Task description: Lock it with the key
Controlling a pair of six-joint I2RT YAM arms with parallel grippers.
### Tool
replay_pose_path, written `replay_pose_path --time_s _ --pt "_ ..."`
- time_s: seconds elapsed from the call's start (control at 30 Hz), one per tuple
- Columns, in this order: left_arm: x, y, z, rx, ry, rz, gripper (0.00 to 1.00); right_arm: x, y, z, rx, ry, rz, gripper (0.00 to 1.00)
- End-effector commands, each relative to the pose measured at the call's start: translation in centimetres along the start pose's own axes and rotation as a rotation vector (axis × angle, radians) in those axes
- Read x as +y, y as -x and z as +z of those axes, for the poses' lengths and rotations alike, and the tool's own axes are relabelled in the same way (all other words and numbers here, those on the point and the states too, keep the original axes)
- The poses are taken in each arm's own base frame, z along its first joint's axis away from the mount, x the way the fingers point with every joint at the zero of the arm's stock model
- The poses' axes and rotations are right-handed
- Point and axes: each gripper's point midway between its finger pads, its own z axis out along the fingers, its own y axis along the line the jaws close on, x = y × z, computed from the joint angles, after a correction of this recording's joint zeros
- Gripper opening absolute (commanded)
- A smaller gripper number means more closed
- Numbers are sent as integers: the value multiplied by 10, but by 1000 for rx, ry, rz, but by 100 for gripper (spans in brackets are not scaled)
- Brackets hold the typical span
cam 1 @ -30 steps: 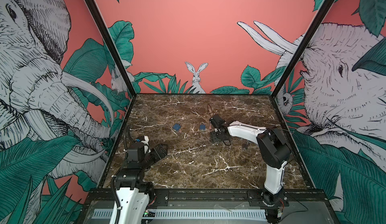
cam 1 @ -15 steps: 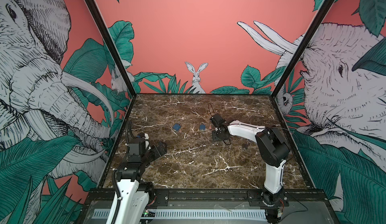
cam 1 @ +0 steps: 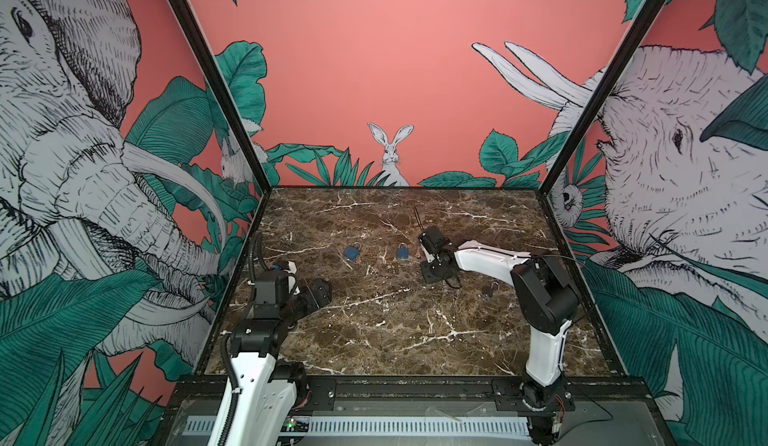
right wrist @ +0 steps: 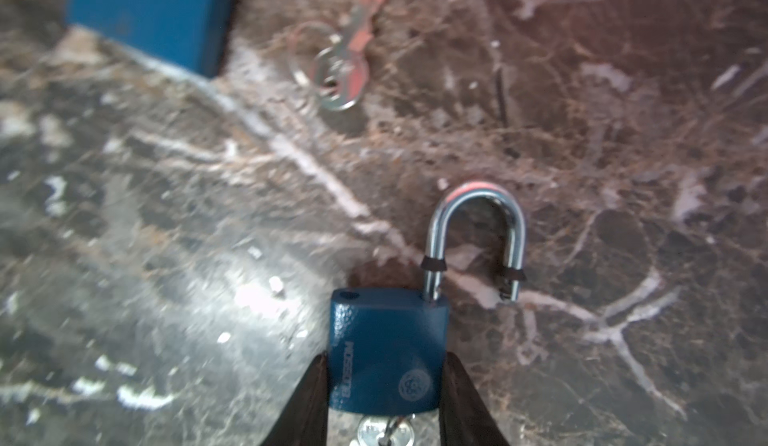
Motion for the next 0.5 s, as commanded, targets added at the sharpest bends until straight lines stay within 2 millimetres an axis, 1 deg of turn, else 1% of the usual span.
replay_pose_path --time_s 0.0,0.1,0.2,0.23,0.27,0.3,0.33,0.47 --pt "-19 3 2 44 -83 26 99 17 13 -34 -95 108 -67 12" --pt "-31 1 11 89 -156 6 99 32 9 -56 -134 197 -94 12" --pt "-44 7 18 85 -235 -12 99 52 2 -78 -176 285 -147 11" --pt "-48 8 20 87 -258 -15 99 63 -3 -82 -179 320 -176 11" --pt "-50 10 22 97 -269 -20 99 73 -5 -96 -207 360 -200 12" --pt "-54 10 24 108 -289 -19 99 81 -7 -102 -219 391 -221 11" --pt "-62 9 24 136 -326 -16 99 90 -10 -108 -227 415 -241 12" --pt "-76 9 31 164 -344 14 99 116 -16 -126 -251 453 -317 12"
